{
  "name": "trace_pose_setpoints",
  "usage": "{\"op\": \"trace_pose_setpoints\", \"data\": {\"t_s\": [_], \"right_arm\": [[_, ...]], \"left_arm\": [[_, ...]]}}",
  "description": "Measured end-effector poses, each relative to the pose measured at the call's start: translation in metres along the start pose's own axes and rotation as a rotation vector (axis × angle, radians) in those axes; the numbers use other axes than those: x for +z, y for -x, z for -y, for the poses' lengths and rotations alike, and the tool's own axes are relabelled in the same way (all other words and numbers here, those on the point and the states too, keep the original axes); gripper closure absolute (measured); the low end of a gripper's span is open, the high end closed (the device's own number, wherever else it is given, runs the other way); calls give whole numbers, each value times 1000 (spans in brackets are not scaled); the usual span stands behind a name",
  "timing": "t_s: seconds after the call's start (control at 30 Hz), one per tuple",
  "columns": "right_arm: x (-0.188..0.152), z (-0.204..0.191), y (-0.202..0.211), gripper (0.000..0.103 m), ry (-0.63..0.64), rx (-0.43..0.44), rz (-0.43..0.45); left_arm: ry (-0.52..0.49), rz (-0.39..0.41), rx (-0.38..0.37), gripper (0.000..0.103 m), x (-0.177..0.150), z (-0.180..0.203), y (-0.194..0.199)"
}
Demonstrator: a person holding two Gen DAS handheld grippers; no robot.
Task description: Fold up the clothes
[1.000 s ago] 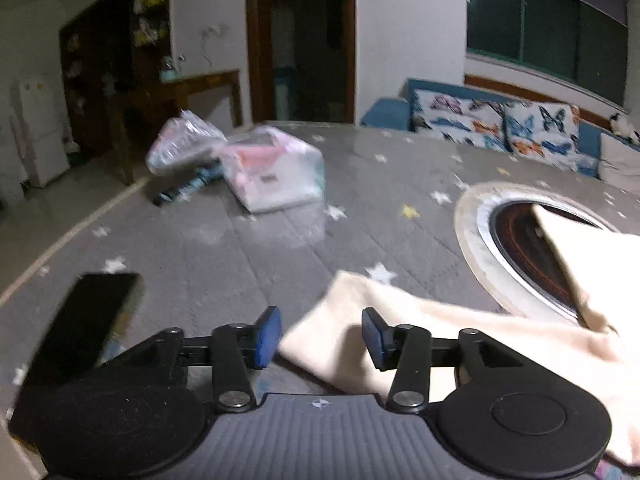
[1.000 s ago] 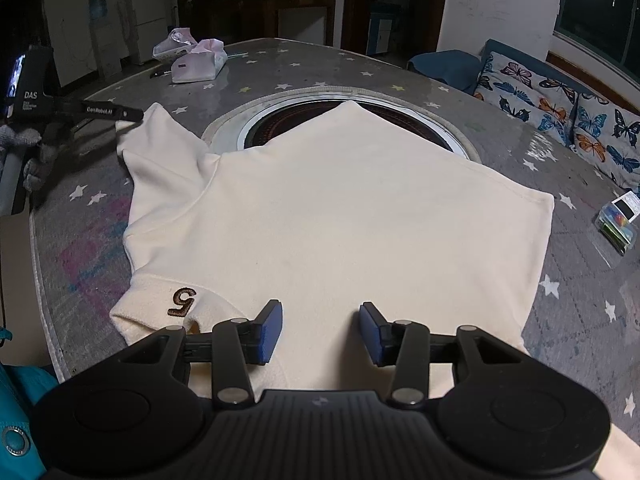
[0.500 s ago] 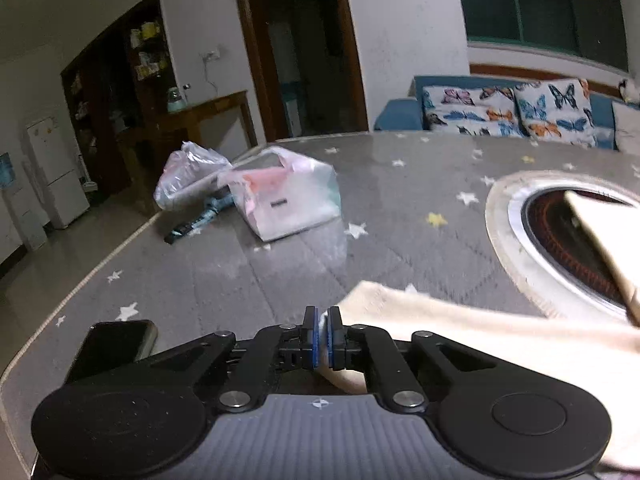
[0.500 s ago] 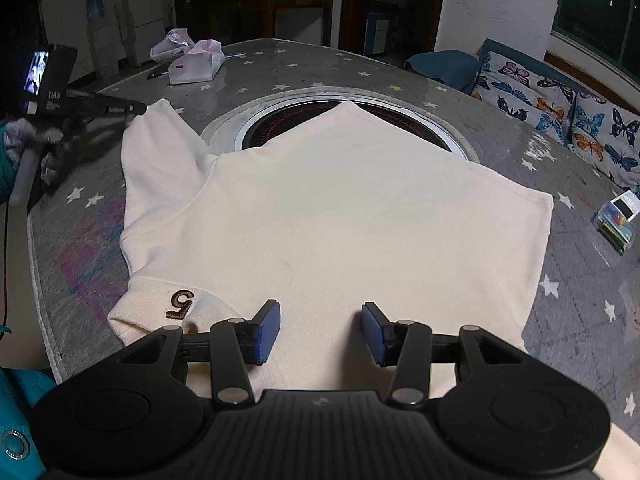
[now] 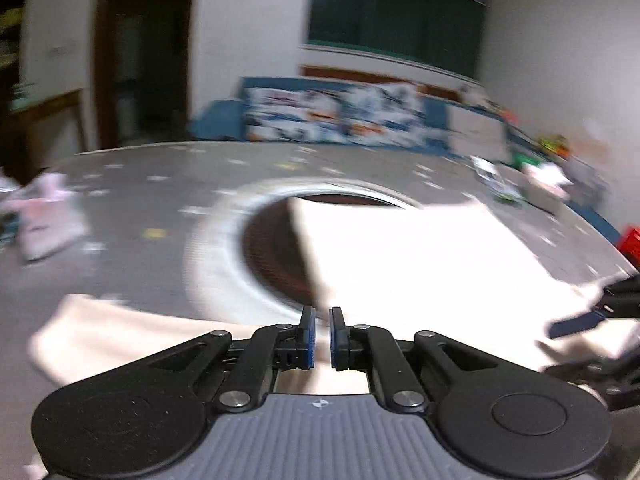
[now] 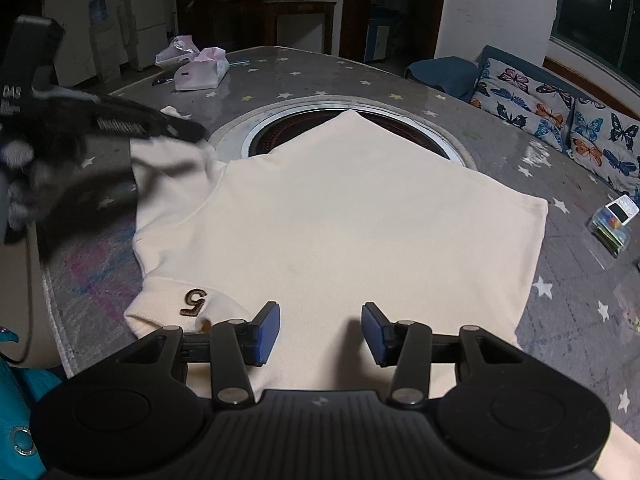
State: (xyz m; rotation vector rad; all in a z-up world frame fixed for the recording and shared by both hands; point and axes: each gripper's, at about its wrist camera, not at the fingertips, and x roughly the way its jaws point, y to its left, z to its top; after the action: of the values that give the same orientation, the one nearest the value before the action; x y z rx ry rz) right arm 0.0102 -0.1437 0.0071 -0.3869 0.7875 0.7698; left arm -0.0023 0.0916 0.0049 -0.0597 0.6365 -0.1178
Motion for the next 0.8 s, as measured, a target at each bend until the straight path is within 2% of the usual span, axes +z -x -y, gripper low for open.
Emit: {"op": "trace_pose_setpoints", "data": {"t_s": [0.1, 0.2, 0.3, 0.43, 0.6, 0.8], "right_arm": [[-3, -4, 1, 57, 12, 10, -3], [-6, -8, 4, 57, 27, 13, -4], [-4, -11, 10, 57, 31, 15, 20], [-3, -19, 11, 57, 53, 16, 32], [-6, -27, 11, 59, 77, 22, 29], [-10, -26, 24, 58, 57, 16, 50]], "left_arm": [[-52, -43, -20, 94, -9, 14, -14], [-109, -34, 0, 93, -16, 19, -13], [-111, -27, -12, 93, -13, 22, -5], [-146, -3, -69, 93, -11, 37, 5], [-227, -8, -155, 92, -26, 65, 11], [-302, 14, -191, 92, -32, 88, 13]]}}
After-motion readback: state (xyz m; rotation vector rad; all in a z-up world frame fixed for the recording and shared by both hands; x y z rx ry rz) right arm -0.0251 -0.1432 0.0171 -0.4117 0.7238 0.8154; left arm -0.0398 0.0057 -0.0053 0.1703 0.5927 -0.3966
